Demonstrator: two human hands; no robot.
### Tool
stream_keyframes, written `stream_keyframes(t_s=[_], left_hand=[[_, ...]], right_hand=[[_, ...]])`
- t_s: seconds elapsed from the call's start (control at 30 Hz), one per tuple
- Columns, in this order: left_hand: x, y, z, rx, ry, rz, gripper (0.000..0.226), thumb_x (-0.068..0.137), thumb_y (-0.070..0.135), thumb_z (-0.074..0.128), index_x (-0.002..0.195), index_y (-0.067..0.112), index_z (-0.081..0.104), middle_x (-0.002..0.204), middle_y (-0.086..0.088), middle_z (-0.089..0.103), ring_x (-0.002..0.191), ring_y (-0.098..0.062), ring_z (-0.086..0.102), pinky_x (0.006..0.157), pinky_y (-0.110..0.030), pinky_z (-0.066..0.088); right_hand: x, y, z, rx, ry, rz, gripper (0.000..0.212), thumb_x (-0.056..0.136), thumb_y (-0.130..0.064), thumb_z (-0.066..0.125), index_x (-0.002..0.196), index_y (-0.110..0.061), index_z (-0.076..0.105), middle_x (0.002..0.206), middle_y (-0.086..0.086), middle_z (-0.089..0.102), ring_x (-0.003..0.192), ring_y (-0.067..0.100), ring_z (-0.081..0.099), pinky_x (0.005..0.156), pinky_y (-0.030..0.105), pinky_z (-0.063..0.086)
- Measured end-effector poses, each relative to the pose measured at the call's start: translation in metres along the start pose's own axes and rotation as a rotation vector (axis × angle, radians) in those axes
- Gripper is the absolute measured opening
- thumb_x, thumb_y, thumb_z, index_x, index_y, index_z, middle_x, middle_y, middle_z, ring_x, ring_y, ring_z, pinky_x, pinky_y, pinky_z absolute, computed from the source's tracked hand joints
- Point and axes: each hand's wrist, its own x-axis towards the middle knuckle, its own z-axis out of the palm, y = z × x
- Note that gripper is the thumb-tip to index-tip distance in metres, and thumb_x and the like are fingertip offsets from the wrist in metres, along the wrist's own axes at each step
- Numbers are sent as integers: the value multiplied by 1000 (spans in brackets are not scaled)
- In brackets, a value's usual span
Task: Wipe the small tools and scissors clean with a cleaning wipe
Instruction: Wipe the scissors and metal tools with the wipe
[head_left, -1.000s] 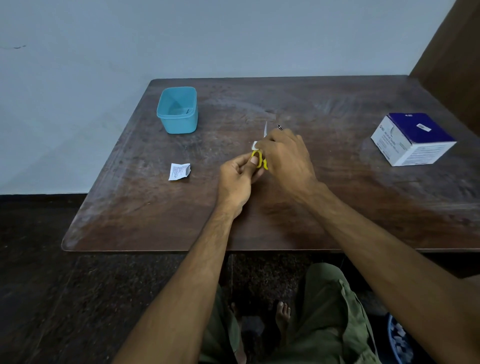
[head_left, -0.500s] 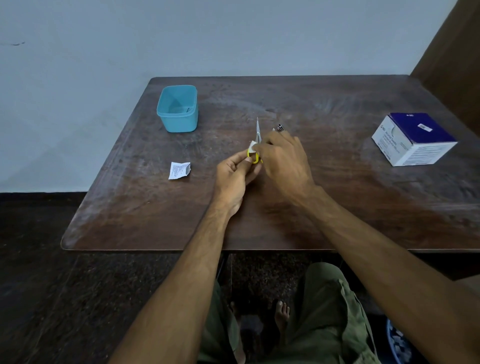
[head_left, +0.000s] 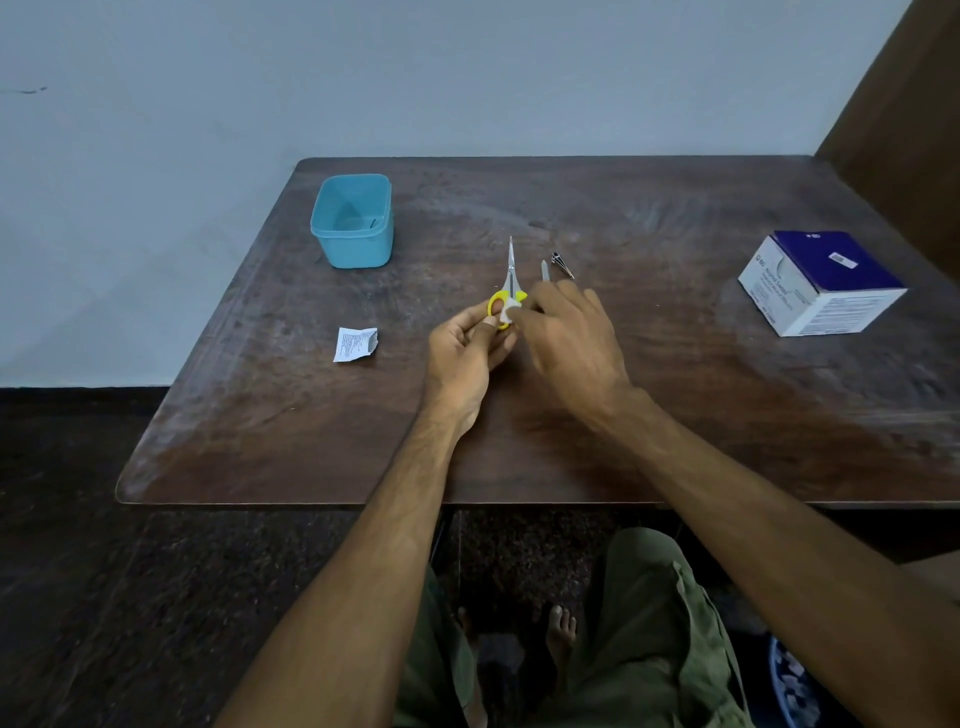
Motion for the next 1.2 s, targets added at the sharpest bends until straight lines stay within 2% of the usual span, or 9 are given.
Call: stream_keyframes(t_s=[0.1,0.27,0.47,0.57,0.77,0.83,0.97,1.1,1.2], left_hand=[[0,0,0,24,-2,6,22,99,0,46,112,1,64,82,3,73,76,-5,69,78,-21,57],[0,1,1,46,8,5,22,99,-1,45,110,1,63,76,7,74,76,-4,70,75,-17,57],[0,0,1,22,21,17,21,99,0,46,109,3,64,77,6,74,75,-4,69,75,-17,56],[1,-1,1,31,24,18,22,99,1,47,110,4,65,79,6,74,75,-4,69,75,-18,57],[0,1,2,7,40,20,19,98,-2,47,104,1,65,76,5,74,75,-5,70,74,-18,57],[-1,2,1,7,44,24,19,97,-2,48,102,2,66,75,5,74,74,-5,70,73,-18,57],[-2,2,1,-26,38,25,17,94,-5,52,96,3,67,70,3,71,72,-6,68,71,-18,56],[-1,4,1,-34,4,16,15,92,-6,56,97,5,66,75,2,74,74,-5,70,74,-18,57],[-2,3,0,-26,-8,15,14,91,-6,57,96,5,65,75,2,74,74,-6,70,72,-17,57]], right_hand=[[-8,1,1,-43,9,-42,14,75,-14,57,80,-16,69,77,2,58,73,25,52,62,29,20],[13,22,-2,-83,3,15,14,66,-11,70,79,-16,70,77,4,56,73,27,52,63,29,19],[-2,18,7,-66,105,-154,17,77,-14,53,84,-15,69,81,3,60,78,25,48,67,32,27],[-16,15,7,-32,116,-201,15,83,-13,55,86,-14,69,82,3,62,79,23,42,66,34,29],[16,31,-10,88,156,12,14,85,-18,58,87,-16,72,78,5,60,69,29,53,59,36,33],[23,30,-7,61,109,-25,11,79,-15,63,86,-15,72,80,5,61,72,29,55,60,35,36],[10,22,5,46,28,-115,15,72,-10,65,85,-14,69,83,4,60,72,27,54,62,31,27],[-8,18,4,127,34,-63,17,78,-10,57,88,-14,70,84,4,62,71,29,57,60,35,32],[0,18,-2,219,59,21,22,80,-16,50,82,-11,71,80,7,61,67,30,56,58,33,36]])
